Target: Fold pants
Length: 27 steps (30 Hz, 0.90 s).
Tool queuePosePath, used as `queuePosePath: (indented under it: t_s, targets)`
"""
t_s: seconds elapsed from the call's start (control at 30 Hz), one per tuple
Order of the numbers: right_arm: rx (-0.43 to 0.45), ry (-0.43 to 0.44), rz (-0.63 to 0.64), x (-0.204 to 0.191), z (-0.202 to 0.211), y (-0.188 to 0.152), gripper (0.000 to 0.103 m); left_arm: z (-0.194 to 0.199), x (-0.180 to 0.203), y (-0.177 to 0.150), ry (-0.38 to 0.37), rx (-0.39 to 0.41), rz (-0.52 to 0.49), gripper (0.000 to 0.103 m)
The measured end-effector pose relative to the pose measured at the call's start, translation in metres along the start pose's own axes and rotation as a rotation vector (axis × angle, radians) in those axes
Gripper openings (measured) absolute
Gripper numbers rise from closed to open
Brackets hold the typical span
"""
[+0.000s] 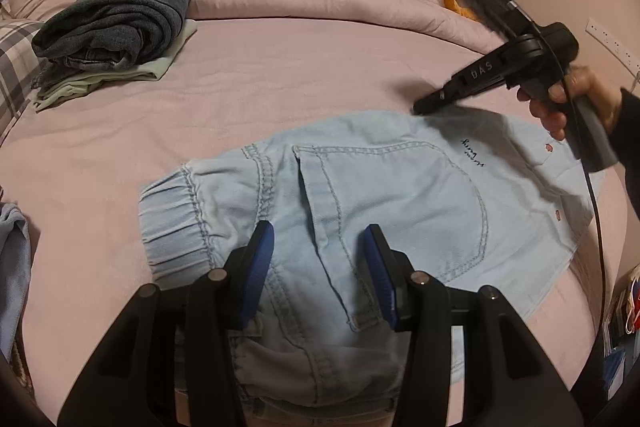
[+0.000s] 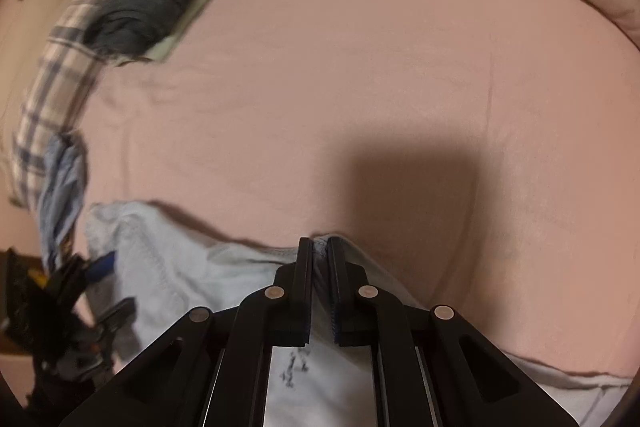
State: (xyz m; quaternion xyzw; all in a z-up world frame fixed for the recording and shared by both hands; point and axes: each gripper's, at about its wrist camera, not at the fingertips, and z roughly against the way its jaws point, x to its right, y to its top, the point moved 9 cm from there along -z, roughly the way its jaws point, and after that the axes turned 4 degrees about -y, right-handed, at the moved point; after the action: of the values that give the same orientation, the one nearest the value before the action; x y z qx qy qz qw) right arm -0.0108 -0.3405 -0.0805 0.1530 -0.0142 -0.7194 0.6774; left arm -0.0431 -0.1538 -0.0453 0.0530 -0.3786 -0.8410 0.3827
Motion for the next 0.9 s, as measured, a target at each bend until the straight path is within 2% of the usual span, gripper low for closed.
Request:
queuePosePath:
  t_s: [0.07,0.13,0.17,0.23,0.3,0.37,0.43,0.5,0.57,0.63,0.67,0.73,0.83,0.87,0.9]
  targets:
    - [0.103,-0.042,0.016,0.003,0.011,0.006,0.008,0.002,0.001,-0.001,0.000,-0.001,0.002,0.047]
    - [0.227,-0.113,-0.056,0.016,0.032,0.015,0.008,0.002,0.001,0.000,0.004,-0.003,0.004,0.047]
    - [0.290,-0.099,-0.095,0.021,0.049,0.013,0.008,0.002,0.001,0.000,0.008,-0.003,0.002,0.047]
    - [0.360,-0.025,-0.148,0.023,0.078,-0.007,0.009,0.001,0.002,0.000,0.017,-0.005,-0.003,0.047]
    - [0.416,-0.058,-0.111,0.019,0.098,-0.037,0.016,-0.001,0.002,0.000,0.029,-0.010,-0.005,0.047]
    - [0.426,-0.142,-0.065,0.019,0.106,-0.073,0.033,-0.001,0.002,0.001,0.043,-0.018,-0.002,0.047]
    - [0.407,-0.210,-0.025,0.024,0.104,-0.114,0.033,-0.002,0.003,0.000,0.064,-0.025,-0.007,0.047]
    - [0.384,-0.321,0.026,0.027,0.093,-0.156,0.033,-0.003,0.004,-0.001,0.085,-0.029,-0.021,0.047]
    - [0.342,-0.374,0.063,0.029,0.077,-0.194,0.033,-0.003,0.005,-0.003,0.102,-0.033,-0.039,0.048]
    - [0.378,-0.365,0.062,0.018,0.072,-0.216,0.034,-0.001,0.005,-0.005,0.118,-0.042,-0.048,0.047]
    - [0.402,-0.341,0.049,0.018,0.078,-0.228,0.037,-0.001,0.004,-0.006,0.127,-0.046,-0.053,0.047]
    - [0.408,-0.266,0.015,0.024,0.088,-0.249,0.038,0.002,0.005,-0.009,0.157,-0.058,-0.059,0.048]
    - [0.433,-0.219,-0.117,0.061,0.117,-0.276,0.038,0.009,0.013,-0.015,0.188,-0.076,-0.053,0.059]
    - [0.467,-0.211,-0.206,0.087,0.132,-0.285,0.038,0.011,0.018,-0.015,0.190,-0.077,-0.036,0.066]
    - [0.500,-0.207,-0.284,0.109,0.144,-0.292,0.040,0.013,0.024,-0.014,0.176,-0.069,-0.012,0.067]
